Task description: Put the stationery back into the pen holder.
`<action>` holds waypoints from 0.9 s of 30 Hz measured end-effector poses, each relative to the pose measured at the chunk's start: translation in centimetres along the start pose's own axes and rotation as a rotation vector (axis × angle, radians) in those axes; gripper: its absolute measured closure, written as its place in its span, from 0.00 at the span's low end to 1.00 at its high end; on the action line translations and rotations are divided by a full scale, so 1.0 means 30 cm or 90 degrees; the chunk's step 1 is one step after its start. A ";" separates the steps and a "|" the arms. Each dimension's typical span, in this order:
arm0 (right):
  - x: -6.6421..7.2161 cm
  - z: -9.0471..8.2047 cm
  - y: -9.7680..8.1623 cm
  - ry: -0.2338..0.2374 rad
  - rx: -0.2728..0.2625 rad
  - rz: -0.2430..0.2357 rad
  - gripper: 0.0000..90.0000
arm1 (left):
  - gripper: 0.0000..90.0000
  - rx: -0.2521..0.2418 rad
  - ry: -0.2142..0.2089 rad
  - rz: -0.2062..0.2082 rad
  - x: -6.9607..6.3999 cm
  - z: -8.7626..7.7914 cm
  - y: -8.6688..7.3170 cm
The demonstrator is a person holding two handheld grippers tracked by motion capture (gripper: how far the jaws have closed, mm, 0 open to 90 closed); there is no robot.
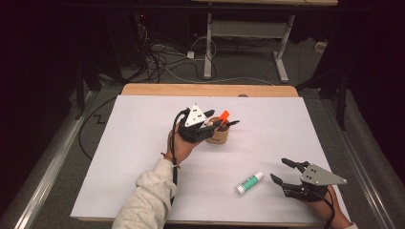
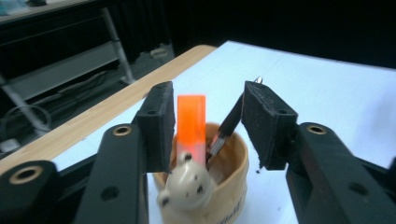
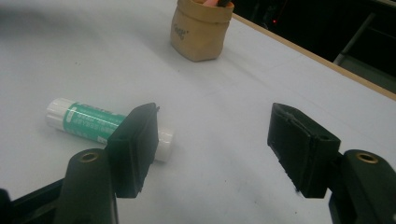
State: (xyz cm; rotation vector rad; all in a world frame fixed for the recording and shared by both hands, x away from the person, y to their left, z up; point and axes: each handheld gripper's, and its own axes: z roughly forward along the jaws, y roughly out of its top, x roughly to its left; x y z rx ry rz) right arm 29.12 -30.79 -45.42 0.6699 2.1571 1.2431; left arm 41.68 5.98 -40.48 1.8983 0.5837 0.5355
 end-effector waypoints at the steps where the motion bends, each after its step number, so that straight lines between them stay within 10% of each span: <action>1: -0.001 0.000 0.000 -0.001 0.000 0.000 0.38 | 0.55 0.001 0.001 0.004 -0.006 -0.005 -0.005; 10: -0.004 0.003 -0.004 -0.001 0.005 0.001 0.38 | 0.41 0.051 0.002 0.022 -0.095 -0.034 -0.042; 27: -0.011 0.006 -0.012 -0.011 0.016 -0.002 0.38 | 0.25 0.153 -0.090 0.039 -0.285 -0.035 -0.094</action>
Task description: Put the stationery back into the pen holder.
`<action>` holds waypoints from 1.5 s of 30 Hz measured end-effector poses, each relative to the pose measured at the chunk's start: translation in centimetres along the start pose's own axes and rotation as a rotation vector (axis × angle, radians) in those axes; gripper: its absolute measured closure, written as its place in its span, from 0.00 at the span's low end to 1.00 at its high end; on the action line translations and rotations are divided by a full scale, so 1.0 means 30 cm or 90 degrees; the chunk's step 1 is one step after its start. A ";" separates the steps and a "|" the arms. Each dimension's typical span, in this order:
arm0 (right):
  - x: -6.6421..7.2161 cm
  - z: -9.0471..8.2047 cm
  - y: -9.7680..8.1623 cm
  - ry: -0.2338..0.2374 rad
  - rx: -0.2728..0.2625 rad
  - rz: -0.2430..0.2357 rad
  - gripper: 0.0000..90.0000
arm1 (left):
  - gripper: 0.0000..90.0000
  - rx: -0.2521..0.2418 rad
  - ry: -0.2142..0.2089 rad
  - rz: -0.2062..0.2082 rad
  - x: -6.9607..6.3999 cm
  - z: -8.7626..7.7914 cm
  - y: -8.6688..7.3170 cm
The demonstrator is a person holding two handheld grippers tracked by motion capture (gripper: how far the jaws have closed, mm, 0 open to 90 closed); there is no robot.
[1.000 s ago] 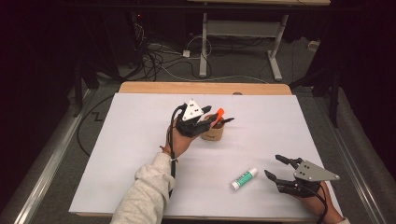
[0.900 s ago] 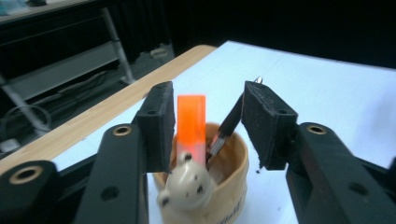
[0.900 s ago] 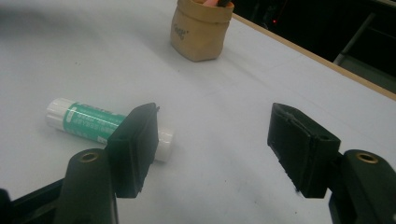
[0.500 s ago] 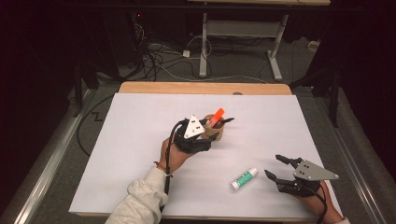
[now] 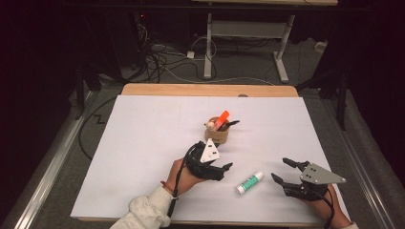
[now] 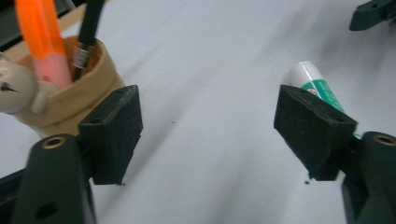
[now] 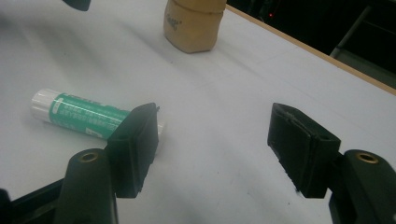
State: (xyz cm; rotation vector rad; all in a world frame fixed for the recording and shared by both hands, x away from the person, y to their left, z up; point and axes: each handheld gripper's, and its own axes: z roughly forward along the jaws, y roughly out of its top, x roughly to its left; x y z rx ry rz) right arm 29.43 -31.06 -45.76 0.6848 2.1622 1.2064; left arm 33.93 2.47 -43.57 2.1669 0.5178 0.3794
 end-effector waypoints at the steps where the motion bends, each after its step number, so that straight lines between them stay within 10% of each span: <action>1: -0.001 0.001 -0.001 -0.001 0.001 0.001 0.38 | 0.25 0.007 -0.002 -0.002 -0.009 0.003 0.003; 18: -0.002 0.012 -0.009 -0.008 0.019 0.001 0.38 | 0.26 0.250 -0.112 -0.031 -0.104 0.161 0.163; 29: -0.021 0.007 -0.017 -0.023 0.021 0.008 0.38 | 0.37 0.307 -0.146 -0.014 -0.164 0.270 0.244; 45: -0.024 0.009 -0.019 -0.024 0.029 0.008 0.38 | 0.46 0.357 -0.113 -0.029 -0.162 0.365 0.239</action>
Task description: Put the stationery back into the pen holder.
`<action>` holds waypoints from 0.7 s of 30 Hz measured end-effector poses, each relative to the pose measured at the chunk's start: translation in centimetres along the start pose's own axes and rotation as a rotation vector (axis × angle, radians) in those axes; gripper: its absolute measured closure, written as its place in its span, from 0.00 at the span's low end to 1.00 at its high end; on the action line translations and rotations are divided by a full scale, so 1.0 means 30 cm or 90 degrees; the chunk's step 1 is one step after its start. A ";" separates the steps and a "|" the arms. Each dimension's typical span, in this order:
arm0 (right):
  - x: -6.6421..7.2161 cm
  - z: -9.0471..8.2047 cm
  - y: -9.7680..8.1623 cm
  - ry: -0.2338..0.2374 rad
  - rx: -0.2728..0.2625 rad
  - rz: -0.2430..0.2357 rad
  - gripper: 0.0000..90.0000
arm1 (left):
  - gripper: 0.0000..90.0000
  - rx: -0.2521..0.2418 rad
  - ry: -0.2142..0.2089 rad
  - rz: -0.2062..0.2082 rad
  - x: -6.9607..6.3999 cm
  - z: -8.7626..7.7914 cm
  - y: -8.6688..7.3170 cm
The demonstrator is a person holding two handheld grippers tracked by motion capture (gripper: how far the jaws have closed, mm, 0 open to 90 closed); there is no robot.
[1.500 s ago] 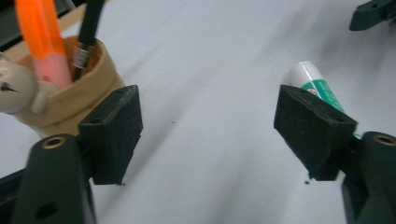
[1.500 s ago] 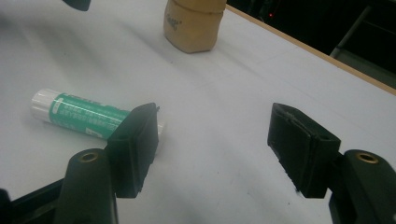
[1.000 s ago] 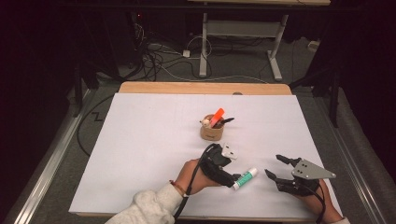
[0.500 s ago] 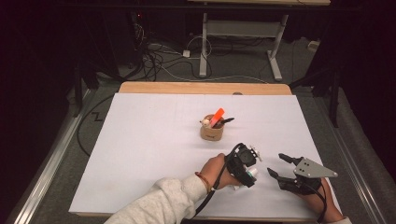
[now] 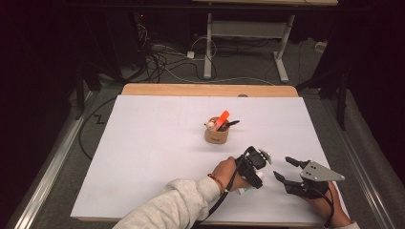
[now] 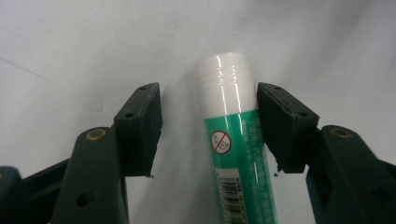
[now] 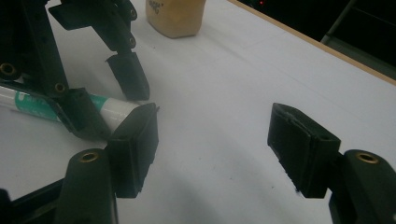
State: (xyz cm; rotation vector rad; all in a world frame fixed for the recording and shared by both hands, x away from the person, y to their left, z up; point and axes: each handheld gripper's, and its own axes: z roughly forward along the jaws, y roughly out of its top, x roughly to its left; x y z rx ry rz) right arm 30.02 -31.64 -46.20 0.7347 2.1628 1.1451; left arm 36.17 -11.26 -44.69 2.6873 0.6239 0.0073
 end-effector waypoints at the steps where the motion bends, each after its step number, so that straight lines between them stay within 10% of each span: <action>1: 0.000 -0.001 0.000 0.000 -0.001 0.000 0.38 | 0.47 0.001 0.003 0.000 -0.001 0.001 0.002; 11: 0.001 0.002 -0.001 0.005 0.005 0.001 0.39 | 0.69 -0.002 0.005 0.006 -0.023 -0.001 -0.003; 21: -0.011 -0.006 -0.004 -0.004 -0.007 0.010 0.39 | 0.70 -0.061 0.025 0.033 -0.017 -0.025 -0.048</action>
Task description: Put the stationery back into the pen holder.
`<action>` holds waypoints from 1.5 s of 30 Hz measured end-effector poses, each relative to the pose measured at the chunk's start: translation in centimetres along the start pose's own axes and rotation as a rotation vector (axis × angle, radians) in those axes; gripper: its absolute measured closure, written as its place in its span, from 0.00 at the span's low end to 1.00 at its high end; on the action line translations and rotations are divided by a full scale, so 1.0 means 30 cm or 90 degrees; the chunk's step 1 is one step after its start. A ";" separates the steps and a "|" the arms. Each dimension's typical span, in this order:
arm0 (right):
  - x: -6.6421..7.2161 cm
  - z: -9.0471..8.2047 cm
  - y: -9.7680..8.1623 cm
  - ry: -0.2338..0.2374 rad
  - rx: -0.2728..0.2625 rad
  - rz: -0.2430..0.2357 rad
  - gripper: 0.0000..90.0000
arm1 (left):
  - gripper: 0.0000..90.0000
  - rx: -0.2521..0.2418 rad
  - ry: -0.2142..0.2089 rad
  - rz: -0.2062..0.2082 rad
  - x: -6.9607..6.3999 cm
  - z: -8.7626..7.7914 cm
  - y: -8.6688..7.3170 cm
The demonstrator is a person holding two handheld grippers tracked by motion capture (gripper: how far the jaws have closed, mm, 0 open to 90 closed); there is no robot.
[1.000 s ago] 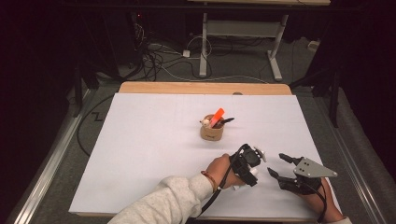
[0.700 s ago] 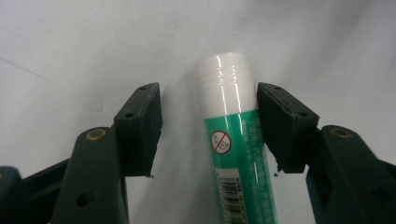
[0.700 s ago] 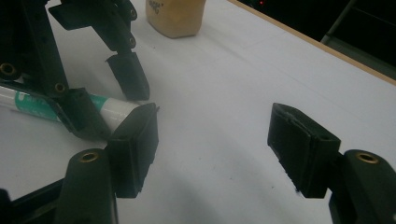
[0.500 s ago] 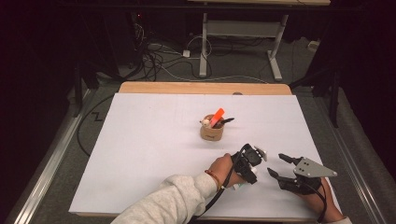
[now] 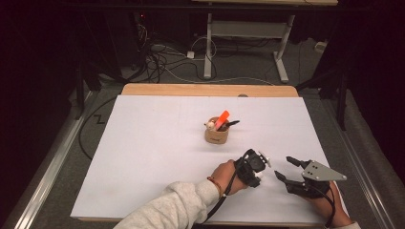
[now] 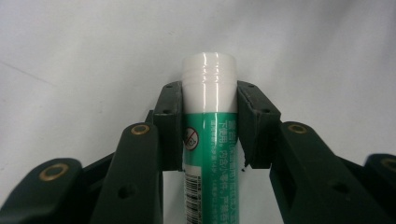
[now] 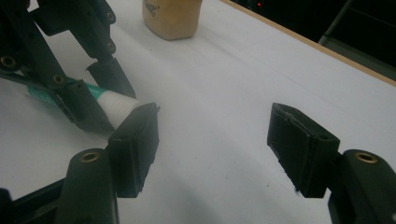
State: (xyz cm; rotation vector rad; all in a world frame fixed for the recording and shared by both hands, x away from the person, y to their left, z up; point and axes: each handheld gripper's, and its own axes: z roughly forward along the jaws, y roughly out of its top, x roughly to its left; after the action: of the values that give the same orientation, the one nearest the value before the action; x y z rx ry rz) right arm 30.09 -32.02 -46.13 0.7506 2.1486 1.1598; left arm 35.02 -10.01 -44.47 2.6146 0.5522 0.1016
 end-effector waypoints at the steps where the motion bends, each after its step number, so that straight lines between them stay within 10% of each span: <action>1: -0.001 -0.001 0.000 -0.002 -0.001 -0.001 0.39 | 0.70 -0.007 0.008 0.011 0.000 -0.009 -0.005; 31: 0.007 0.000 0.001 -0.001 -0.012 -0.007 0.39 | 0.70 -0.461 0.022 -0.004 0.181 -0.265 -0.178; 45: 0.007 0.006 -0.002 0.006 -0.010 -0.011 0.39 | 0.70 -0.529 0.064 -0.028 0.355 -0.300 -0.157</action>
State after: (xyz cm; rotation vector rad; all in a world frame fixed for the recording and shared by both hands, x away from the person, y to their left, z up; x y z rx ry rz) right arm 30.06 -31.82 -46.29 0.7202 2.1471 1.1732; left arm 41.59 1.90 -38.85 1.7936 0.4660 0.3639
